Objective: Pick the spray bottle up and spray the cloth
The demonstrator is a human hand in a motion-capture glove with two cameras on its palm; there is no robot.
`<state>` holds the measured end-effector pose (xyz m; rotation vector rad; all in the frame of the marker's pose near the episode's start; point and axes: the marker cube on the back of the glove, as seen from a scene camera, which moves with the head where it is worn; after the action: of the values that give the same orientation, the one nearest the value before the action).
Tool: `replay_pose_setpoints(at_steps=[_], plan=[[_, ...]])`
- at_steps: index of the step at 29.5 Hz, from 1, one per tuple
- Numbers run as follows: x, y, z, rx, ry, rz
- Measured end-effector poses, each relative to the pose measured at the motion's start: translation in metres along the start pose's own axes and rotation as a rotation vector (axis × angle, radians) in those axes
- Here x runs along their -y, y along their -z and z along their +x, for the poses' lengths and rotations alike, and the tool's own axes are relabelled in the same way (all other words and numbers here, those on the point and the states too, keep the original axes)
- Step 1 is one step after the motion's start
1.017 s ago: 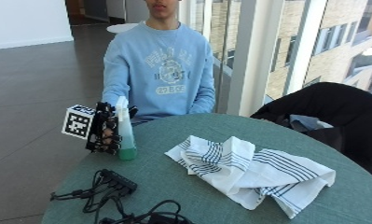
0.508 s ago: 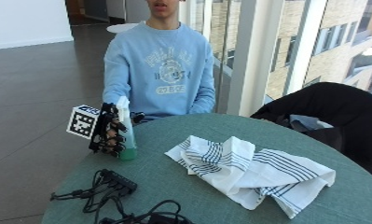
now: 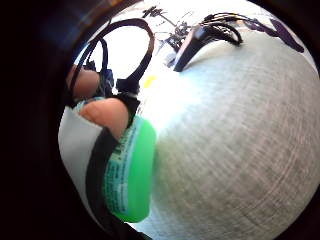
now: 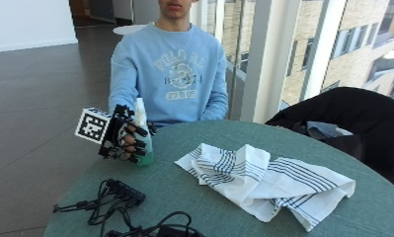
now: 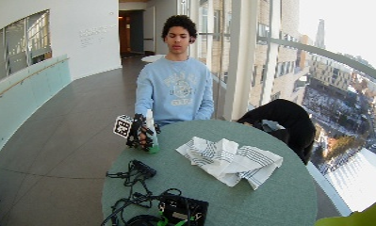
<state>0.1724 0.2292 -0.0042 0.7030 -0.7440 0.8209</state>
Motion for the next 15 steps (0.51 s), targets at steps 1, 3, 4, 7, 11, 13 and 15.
replay_pose_setpoints(at_steps=[1,3,4,7,11,13,15], plan=[[0.006,-0.004,-0.009,-0.01,0.019,-0.04],[0.022,-0.013,-0.028,-0.03,0.073,-0.107],[0.03,-0.018,-0.035,-0.041,0.096,-0.131],[0.049,-0.031,-0.054,-0.083,0.073,-0.188],[0.066,-0.048,-0.07,-0.145,0.06,-0.311],[0.076,-0.057,-0.075,-0.178,0.061,-0.378],[0.084,-0.065,-0.079,-0.213,0.057,-0.43]])
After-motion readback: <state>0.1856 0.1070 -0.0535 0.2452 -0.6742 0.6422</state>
